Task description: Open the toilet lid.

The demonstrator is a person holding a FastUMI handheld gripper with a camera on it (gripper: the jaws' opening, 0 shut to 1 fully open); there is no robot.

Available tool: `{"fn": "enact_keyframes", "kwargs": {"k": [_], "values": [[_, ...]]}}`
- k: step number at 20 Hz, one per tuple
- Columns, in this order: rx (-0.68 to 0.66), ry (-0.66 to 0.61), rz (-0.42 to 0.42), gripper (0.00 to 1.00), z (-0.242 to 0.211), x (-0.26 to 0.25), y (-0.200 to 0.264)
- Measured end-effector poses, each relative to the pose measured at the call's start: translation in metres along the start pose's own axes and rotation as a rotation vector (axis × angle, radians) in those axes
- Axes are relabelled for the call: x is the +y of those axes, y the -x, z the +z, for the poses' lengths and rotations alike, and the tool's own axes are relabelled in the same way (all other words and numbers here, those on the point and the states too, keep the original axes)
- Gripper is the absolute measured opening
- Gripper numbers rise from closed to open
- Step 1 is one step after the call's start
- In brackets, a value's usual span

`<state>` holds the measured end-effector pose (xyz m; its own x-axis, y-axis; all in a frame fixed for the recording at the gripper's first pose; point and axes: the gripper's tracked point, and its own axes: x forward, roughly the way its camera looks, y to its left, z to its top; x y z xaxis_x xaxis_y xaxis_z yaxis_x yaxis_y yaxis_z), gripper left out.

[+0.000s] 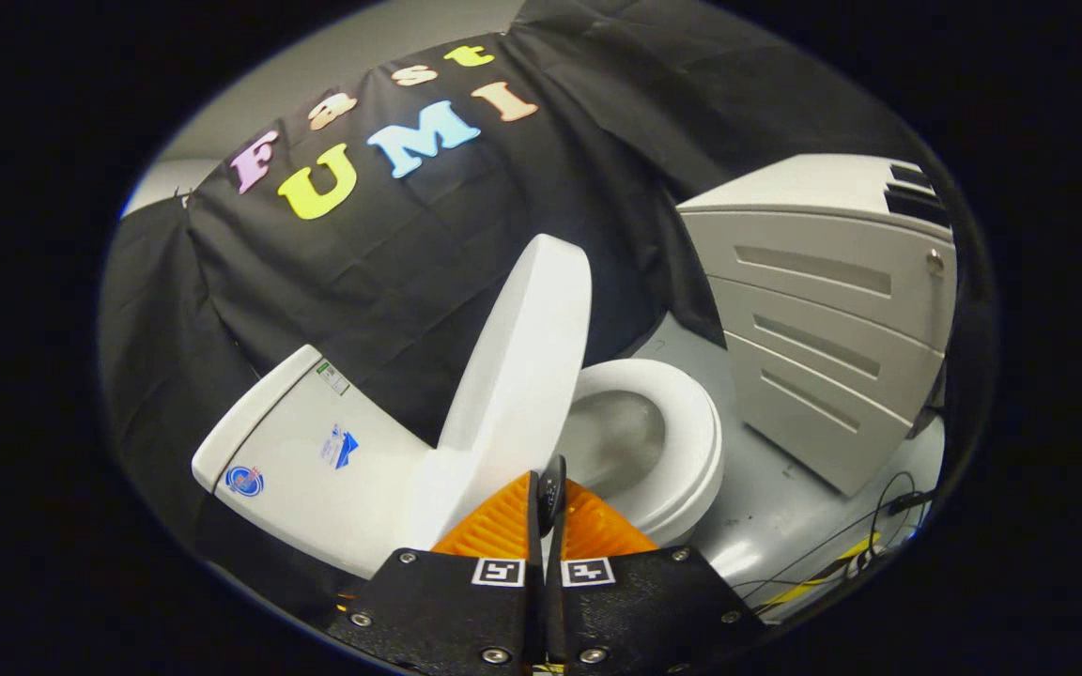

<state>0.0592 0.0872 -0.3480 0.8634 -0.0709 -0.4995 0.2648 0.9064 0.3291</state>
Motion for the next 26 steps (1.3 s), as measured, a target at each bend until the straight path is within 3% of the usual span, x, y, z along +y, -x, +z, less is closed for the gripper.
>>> {"fn": "enact_keyframes", "kwargs": {"k": [8,14,22,26], "values": [[0.003,0.209,-0.029,0.0,0.016,0.035,0.012],[-0.026,0.241,-0.057,0.0,0.024,0.059,0.019],[-0.095,0.41,-0.09,0.0,0.033,0.108,0.03],[-0.137,0.428,-0.096,0.0,0.031,0.127,0.034]]}}
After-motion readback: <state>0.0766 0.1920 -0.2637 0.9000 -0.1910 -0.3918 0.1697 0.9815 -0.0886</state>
